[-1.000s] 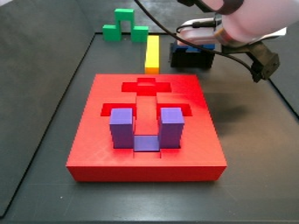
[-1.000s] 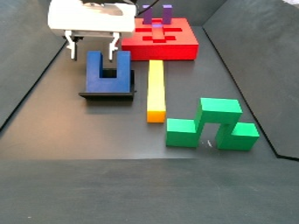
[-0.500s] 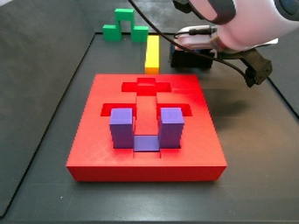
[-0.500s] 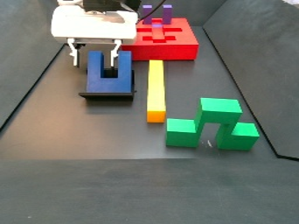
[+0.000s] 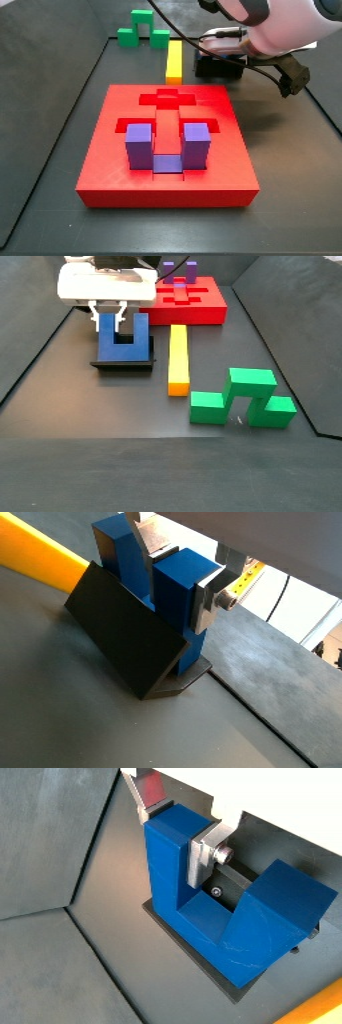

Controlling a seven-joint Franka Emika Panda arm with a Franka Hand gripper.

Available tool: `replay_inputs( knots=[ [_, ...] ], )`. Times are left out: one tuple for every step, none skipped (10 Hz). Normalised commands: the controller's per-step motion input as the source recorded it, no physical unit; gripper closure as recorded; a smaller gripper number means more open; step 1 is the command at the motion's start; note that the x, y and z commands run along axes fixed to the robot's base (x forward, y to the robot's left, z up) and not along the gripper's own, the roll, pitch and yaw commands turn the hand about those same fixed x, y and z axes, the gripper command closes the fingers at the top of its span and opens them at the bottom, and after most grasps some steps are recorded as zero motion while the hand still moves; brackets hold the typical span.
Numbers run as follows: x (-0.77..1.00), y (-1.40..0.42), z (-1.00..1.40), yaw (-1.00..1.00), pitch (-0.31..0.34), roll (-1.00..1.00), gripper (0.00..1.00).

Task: Pick up the blue object. Move up. Place the blue object on the fixture. Regrasp the blue object. Move to above the board. Insert the blue object.
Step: Regrasp the blue object.

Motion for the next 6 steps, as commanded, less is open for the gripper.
replay_inputs(
  knots=[
    [0.0,0.0,0.0,0.0,0.0,0.0,1.0],
    [0.0,0.0,0.0,0.0,0.0,0.0,1.0],
    [0.0,0.0,0.0,0.0,0.0,0.0,1.0],
    [0.0,0.0,0.0,0.0,0.0,0.0,1.0],
    [0.0,0.0,0.0,0.0,0.0,0.0,1.0],
    [0.0,0.0,0.0,0.0,0.0,0.0,1.0]
  ],
)
